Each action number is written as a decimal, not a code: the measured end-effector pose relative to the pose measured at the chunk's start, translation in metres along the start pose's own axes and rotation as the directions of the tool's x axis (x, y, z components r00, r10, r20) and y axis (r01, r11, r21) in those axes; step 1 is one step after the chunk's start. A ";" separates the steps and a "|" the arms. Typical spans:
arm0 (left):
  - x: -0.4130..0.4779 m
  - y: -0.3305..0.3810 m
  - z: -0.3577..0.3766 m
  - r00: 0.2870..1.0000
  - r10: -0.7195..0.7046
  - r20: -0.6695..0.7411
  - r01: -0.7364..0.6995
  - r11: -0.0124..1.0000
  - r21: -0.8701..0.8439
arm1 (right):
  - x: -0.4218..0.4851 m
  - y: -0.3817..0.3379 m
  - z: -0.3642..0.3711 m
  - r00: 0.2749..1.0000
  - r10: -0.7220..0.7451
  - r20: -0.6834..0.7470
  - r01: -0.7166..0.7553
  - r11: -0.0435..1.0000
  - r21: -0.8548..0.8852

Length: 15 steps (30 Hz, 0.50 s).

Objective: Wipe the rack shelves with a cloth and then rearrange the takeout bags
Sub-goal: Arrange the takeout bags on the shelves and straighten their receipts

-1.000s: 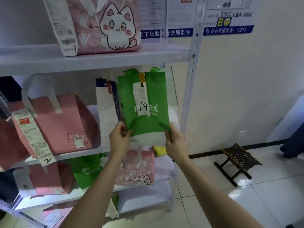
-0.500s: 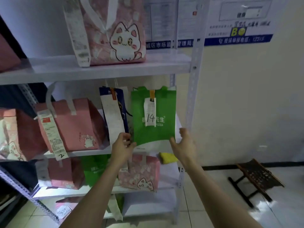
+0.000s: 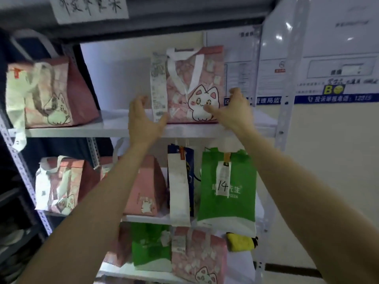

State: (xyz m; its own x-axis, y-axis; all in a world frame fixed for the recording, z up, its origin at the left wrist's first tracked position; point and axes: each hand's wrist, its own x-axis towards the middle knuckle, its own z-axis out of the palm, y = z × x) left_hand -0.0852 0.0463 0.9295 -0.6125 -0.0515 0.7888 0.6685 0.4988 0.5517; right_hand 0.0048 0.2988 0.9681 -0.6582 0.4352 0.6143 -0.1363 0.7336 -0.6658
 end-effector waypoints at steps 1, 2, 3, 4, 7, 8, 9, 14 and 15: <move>0.018 -0.003 -0.003 0.992 -0.041 0.123 0.044 0.999 -0.026 | 0.015 -0.002 0.003 0.996 0.069 0.058 -0.069 0.998 0.002; 0.031 -0.007 -0.006 0.964 -0.066 0.257 0.084 0.994 -0.063 | 0.025 -0.002 0.007 0.986 0.119 0.115 -0.120 0.993 -0.003; 0.041 -0.012 -0.008 0.922 -0.071 0.381 0.111 0.990 -0.085 | 0.031 0.000 0.012 0.975 0.152 0.165 -0.151 0.988 -0.017; 0.047 -0.018 -0.010 0.871 -0.066 0.486 0.122 0.989 -0.083 | 0.034 0.001 0.018 0.965 0.170 0.201 -0.166 0.985 -0.034; 0.054 -0.045 -0.016 0.800 -0.015 0.600 0.059 0.997 -0.054 | 0.022 -0.002 0.047 0.966 0.164 0.198 -0.151 0.986 -0.077; 0.054 -0.056 -0.021 0.816 0.012 0.578 0.029 0.998 -0.061 | 0.014 -0.007 0.059 0.976 0.142 0.162 -0.128 0.988 -0.091; 0.055 -0.068 -0.027 0.837 0.034 0.546 0.010 0.997 -0.077 | 0.005 -0.015 0.071 0.985 0.118 0.122 -0.105 0.988 -0.109; 0.062 -0.140 -0.086 0.923 0.057 0.381 -0.028 0.996 -0.082 | -0.033 -0.078 0.138 0.997 0.014 0.073 -0.008 0.997 -0.082; 0.065 -0.154 -0.098 0.936 0.056 0.347 -0.036 0.997 -0.065 | -0.038 -0.092 0.154 0.997 0.002 0.081 0.005 0.996 -0.088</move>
State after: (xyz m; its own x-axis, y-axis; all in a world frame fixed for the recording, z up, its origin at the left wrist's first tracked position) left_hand -0.1871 -0.1188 0.9221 -0.6823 0.2804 0.6752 0.7159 0.4433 0.5394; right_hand -0.0715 0.1348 0.9409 -0.7162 0.3929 0.5768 -0.0744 0.7788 -0.6229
